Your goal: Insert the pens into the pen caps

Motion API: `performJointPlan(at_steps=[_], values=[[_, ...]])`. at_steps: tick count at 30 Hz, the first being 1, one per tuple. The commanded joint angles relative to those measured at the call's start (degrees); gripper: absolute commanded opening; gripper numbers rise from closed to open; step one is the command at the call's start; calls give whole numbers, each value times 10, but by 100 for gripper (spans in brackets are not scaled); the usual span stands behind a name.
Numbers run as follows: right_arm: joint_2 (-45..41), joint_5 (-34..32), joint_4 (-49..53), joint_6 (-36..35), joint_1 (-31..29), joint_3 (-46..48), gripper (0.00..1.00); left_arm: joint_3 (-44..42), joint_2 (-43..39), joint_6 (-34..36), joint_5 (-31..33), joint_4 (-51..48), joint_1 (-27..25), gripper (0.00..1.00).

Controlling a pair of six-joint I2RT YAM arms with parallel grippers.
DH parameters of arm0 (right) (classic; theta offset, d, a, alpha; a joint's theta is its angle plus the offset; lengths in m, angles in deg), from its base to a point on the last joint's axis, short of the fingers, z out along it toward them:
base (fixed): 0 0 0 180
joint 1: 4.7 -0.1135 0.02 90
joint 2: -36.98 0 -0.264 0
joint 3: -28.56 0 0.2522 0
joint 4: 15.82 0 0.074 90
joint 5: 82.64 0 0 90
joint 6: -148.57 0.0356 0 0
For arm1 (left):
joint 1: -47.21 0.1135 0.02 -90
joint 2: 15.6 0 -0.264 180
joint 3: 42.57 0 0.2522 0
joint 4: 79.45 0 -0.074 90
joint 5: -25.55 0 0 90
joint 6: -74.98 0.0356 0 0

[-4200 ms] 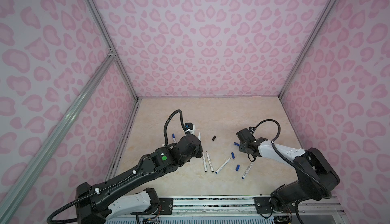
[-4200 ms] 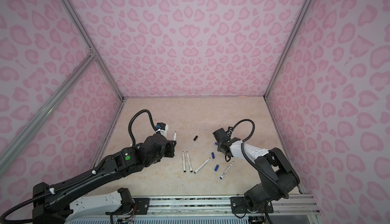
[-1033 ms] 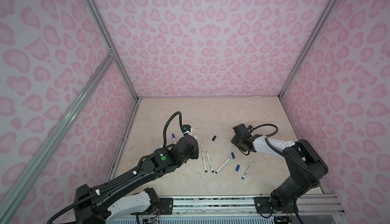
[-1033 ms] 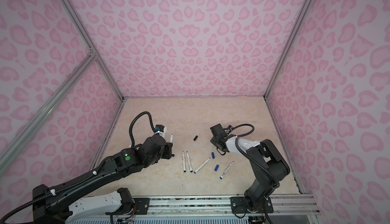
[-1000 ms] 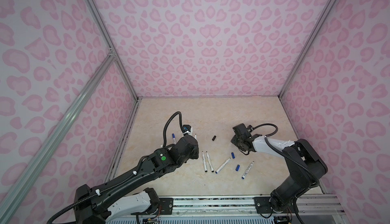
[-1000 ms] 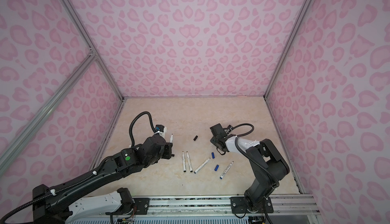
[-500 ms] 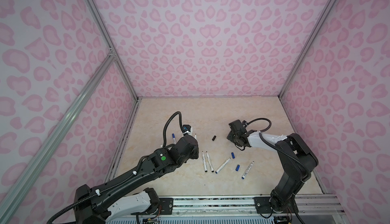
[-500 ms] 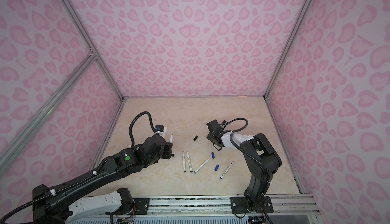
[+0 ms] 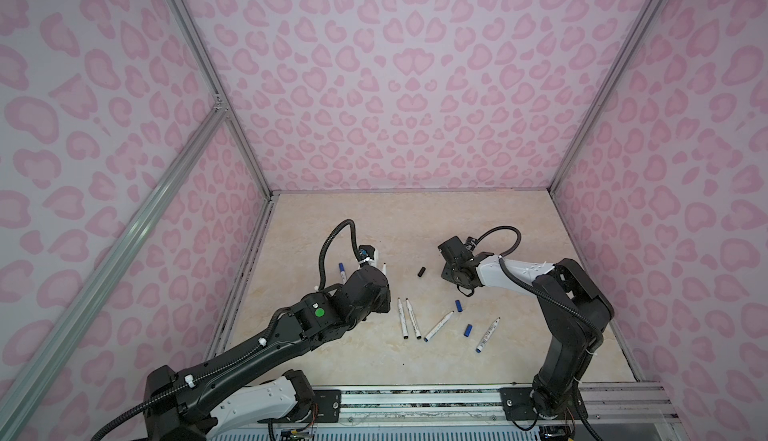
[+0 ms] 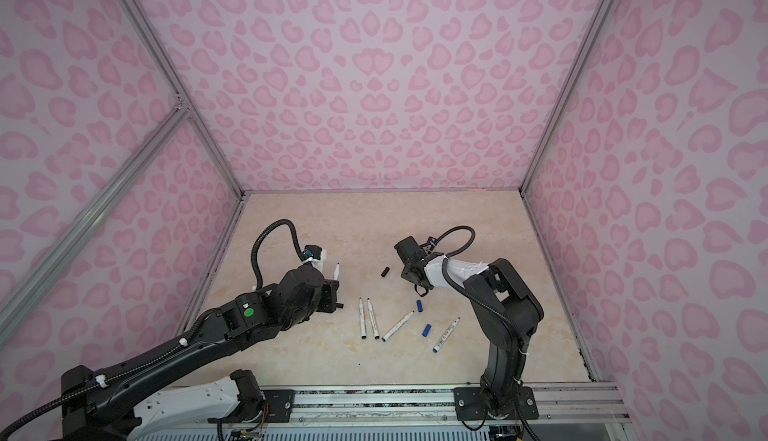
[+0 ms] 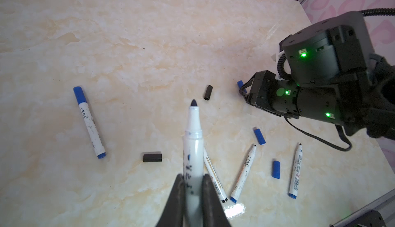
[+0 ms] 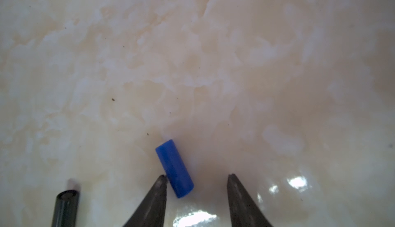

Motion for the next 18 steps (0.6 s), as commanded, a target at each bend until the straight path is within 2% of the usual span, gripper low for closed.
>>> performJointPlan(at_steps=[1,7,14,18], values=[[28,19,44,-20,5,-18,47,-4,-6,1,5,2,0,3],[42,25,47,-36,11,-35,47,-2,-8,2,7,-1,0,3],[56,40,52,-50,12,-44,29,0,-4,2,7,-1,1,3],[61,46,54,-54,11,-45,27,1,-2,2,5,-1,1,3]])
